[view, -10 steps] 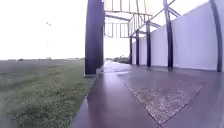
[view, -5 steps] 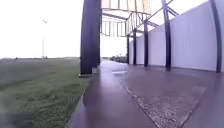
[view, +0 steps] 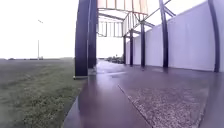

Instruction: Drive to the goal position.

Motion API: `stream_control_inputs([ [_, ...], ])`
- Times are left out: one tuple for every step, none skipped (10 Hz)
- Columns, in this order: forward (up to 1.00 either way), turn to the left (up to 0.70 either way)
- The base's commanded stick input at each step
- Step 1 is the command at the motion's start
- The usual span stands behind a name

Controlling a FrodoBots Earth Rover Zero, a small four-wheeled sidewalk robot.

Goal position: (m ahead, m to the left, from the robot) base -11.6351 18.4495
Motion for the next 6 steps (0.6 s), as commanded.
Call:
stream_control_inputs([
  [0.45,-0.27],
  [0.45,-0.27],
  [0.45,-0.27],
  [0.45,-0.27],
  [0.45,-0.27],
  [0.45,-0.27],
])
